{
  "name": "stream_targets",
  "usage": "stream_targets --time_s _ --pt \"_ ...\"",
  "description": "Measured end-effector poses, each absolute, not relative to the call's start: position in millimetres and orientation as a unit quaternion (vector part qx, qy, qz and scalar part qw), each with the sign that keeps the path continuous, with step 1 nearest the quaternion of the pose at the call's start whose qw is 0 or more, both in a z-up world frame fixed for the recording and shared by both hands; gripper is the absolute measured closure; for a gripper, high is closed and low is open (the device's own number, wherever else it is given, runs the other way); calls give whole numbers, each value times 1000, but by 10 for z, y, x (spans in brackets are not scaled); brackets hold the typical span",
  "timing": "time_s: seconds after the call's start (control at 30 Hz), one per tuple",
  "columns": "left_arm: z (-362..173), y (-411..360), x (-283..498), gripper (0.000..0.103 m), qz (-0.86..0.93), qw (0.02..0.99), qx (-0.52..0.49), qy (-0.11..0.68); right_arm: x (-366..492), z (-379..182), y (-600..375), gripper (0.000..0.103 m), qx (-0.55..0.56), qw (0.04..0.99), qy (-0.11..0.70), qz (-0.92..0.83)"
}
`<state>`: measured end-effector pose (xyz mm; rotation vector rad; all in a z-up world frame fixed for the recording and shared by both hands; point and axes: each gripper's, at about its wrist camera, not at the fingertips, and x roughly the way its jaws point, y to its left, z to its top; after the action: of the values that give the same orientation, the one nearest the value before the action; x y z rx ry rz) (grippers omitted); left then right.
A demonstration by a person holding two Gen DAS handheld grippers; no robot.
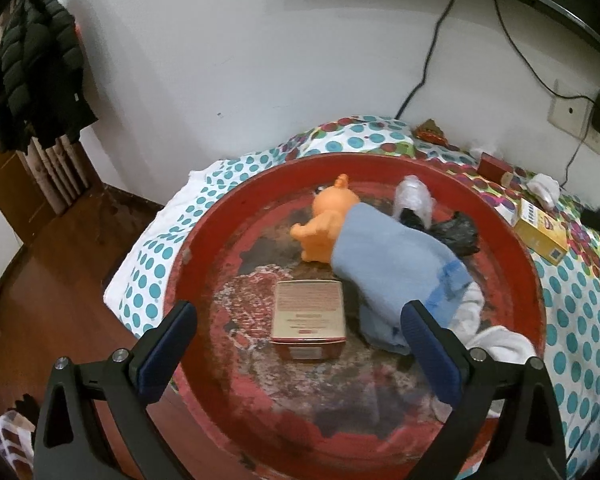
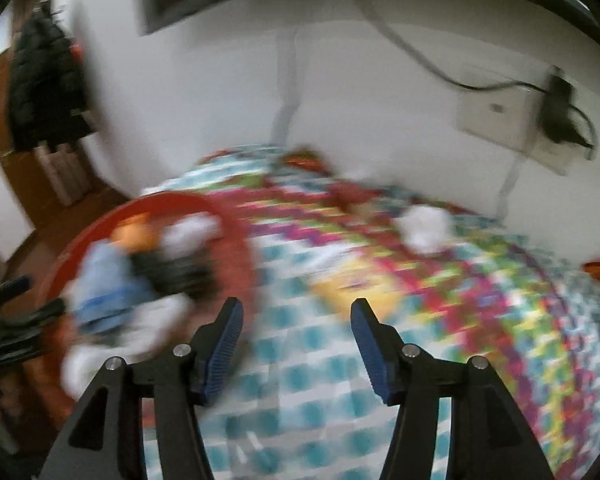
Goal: Organize objects
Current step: 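Carry the white cloth into the red tray and open the right gripper, then move the left gripper to the yellow medicine box while the right gripper grasps a white sock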
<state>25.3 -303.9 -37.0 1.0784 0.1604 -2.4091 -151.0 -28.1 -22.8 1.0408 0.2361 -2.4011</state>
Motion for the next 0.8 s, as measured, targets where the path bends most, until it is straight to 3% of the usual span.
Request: stream_targets --time_s 0.37,0.6,0.63,0.67,0.8 --pt "-309 -2752 180 0 -883 246 399 3 -2740 -707 -437 45 409 221 103 -879" --pt "-228 -2574 120 0 -883 242 401 -24 -3014 -1002 -532 46 421 219 132 -870" --pt "-195 -2539 104 0 -886 237 397 -25 -3009 -1017 -535 47 417 223 134 -871" --pt "-167 -2507 76 0 -888 230 397 -24 -3001 -1023 -530 56 413 223 134 -873" --pt "-52 -2292 -97 0 -898 199 391 -19 -2979 -1019 -438 58 411 227 118 -875"
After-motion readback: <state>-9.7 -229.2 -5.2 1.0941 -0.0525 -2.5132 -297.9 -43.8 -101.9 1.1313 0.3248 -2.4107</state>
